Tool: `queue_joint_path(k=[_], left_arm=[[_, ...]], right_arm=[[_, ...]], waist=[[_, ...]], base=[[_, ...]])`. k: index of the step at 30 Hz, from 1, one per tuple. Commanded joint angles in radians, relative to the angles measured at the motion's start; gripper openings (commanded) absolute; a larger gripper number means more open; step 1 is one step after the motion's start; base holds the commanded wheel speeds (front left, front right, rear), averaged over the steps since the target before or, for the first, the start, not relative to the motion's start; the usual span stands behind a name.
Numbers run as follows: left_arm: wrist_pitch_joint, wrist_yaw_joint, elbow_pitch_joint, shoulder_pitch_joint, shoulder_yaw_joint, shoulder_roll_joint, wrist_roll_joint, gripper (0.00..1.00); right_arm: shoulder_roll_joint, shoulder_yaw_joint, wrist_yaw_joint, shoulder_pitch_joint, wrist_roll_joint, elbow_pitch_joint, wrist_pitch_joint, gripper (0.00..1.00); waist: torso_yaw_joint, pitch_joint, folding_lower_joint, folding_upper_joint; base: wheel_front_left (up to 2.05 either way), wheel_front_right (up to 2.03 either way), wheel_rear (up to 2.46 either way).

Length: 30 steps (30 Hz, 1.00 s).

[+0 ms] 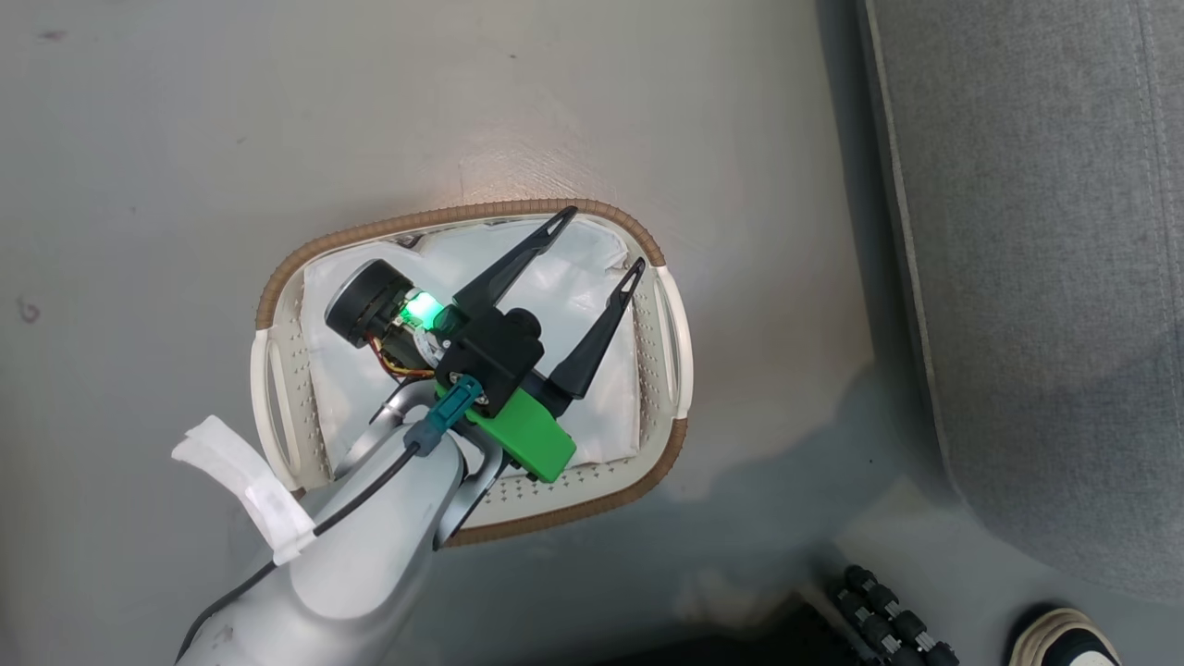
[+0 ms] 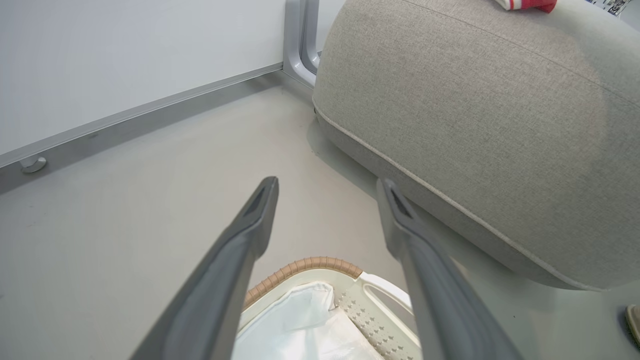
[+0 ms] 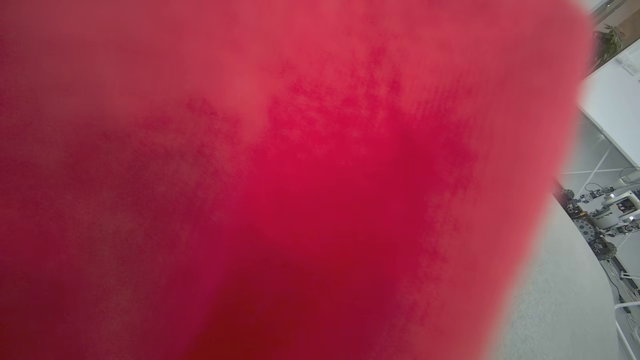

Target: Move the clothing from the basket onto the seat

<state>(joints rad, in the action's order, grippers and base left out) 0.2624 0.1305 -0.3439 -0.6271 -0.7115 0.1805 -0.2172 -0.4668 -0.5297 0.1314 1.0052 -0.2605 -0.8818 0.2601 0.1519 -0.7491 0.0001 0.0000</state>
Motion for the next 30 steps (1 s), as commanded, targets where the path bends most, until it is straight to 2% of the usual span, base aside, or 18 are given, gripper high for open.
queue_joint_path(k=[1,2,3,4,10,16,23,30], left_arm=[[0.004,0.0,0.001,-0.017,0.004,0.01,-0.003,1.0],[0.004,0.0,0.0,-0.016,0.005,0.011,-0.007,1.0],[0.004,0.0,-0.001,-0.016,0.008,0.01,-0.006,1.0],[0.004,0.0,-0.004,-0.013,0.011,0.009,-0.007,1.0],[0.004,0.0,-0.015,0.026,0.023,-0.019,-0.016,1.0],[0.004,-0.001,-0.02,0.07,0.045,-0.033,-0.018,1.0],[0.004,-0.005,-0.02,0.125,0.085,-0.042,-0.003,1.0],[0.004,-0.019,-0.028,0.177,0.146,-0.046,0.013,1.0]], right_arm=[[0.01,-0.025,-0.001,-0.029,-0.032,0.006,-0.002,0.0],[0.025,-0.041,-0.001,-0.032,-0.051,0.015,-0.002,0.35],[0.037,-0.053,-0.001,-0.037,-0.068,0.021,-0.001,0.49],[0.047,-0.068,-0.001,-0.044,-0.083,0.029,0.0,1.0],[0.101,-0.133,-0.001,-0.122,-0.133,0.08,0.005,1.0],[0.133,-0.146,-0.001,-0.245,-0.083,0.177,0.006,1.0],[0.179,-0.041,-0.001,-0.385,0.009,0.352,0.005,1.0],[0.217,0.12,-0.001,-0.455,0.075,0.484,0.005,1.0]], waist=[[0.004,0.01,-0.0001,0.0],[0.005,0.016,-0.0001,0.0],[0.007,0.023,-0.0001,0.0],[0.009,0.033,-0.0001,0.0],[0.011,0.115,-0.0001,0.0],[0.005,0.211,-0.0001,0.0],[-0.006,0.309,-0.0001,0.0],[-0.041,0.391,-0.0001,0.0]], base=[[0.0,0.0,0.0],[0.0,0.0,0.0],[0.0,0.0,0.0],[0.0,0.0,0.0],[0.0,0.0,0.0],[0.0,0.0,0.0],[0.0,0.0,0.0],[0.0,0.0,0.0]])
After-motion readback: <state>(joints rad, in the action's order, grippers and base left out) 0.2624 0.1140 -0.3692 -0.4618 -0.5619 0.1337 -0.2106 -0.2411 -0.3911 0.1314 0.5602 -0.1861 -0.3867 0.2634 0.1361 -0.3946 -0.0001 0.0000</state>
